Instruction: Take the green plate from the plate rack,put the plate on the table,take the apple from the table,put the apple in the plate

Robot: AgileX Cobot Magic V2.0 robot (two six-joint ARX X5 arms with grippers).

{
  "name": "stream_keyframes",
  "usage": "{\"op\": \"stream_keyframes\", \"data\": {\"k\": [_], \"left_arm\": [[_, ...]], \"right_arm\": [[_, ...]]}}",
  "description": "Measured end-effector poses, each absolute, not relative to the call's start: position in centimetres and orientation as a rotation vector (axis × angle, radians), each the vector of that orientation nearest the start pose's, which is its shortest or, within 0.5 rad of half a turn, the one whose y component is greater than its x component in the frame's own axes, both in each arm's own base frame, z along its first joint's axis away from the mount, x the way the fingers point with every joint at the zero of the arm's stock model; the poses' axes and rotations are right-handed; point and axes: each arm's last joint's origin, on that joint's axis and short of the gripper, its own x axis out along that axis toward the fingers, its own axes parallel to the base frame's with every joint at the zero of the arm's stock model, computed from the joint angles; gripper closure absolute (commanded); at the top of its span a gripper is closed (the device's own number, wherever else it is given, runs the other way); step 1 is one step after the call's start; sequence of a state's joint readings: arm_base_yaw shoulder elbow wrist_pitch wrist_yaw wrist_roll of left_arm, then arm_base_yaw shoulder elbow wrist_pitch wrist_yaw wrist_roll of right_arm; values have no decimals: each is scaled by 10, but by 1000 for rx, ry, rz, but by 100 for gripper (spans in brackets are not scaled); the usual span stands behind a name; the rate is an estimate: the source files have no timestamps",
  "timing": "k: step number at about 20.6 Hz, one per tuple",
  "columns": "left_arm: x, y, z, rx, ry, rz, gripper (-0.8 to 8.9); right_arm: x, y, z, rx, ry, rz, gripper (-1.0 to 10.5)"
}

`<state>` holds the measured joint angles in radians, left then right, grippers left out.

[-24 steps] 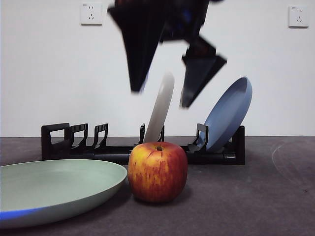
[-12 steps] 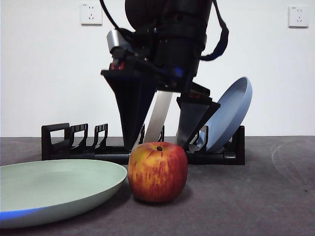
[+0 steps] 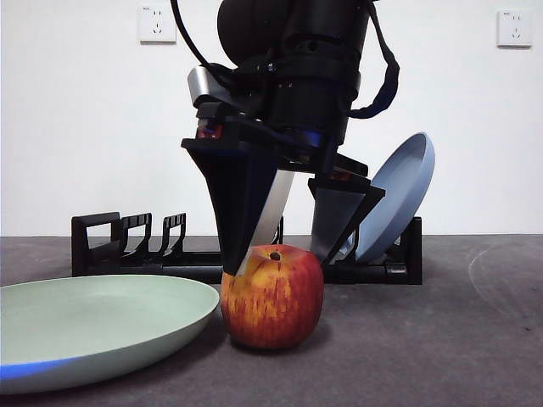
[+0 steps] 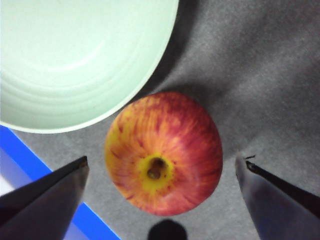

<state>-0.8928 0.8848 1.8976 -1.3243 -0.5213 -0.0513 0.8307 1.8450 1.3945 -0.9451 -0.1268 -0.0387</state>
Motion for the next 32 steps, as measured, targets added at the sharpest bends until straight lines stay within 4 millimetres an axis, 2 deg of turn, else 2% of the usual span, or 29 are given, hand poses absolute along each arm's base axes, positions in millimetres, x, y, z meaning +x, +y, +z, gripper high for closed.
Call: {"op": "stream_keyframes", "data": {"k": [4, 7, 16, 18, 22, 26, 29, 32], "left_arm": [[24, -7, 519, 153, 247, -362, 404], [24, -7, 519, 153, 247, -362, 404], [24, -7, 519, 153, 247, -362, 404], [24, -7, 519, 153, 247, -362, 404], [24, -7, 519, 152, 247, -362, 404], [24, -7, 519, 153, 248, -363, 404], [24, -7, 519, 153, 248, -363, 404], [24, -7, 519, 152, 248, -366, 404]], "right_arm": [[236, 264, 208, -529, 1348, 817, 811], [236, 264, 208, -529, 1348, 816, 961], [234, 262, 212, -547, 1392, 802, 962], [236, 263, 225, -560, 1402, 790, 962], [245, 273, 275, -522, 1294, 813, 962], [246, 287, 324, -389, 1143, 973, 962], [231, 308, 341, -357, 1038, 1102, 963], [214, 326, 344, -383, 963, 1153, 963]]}}
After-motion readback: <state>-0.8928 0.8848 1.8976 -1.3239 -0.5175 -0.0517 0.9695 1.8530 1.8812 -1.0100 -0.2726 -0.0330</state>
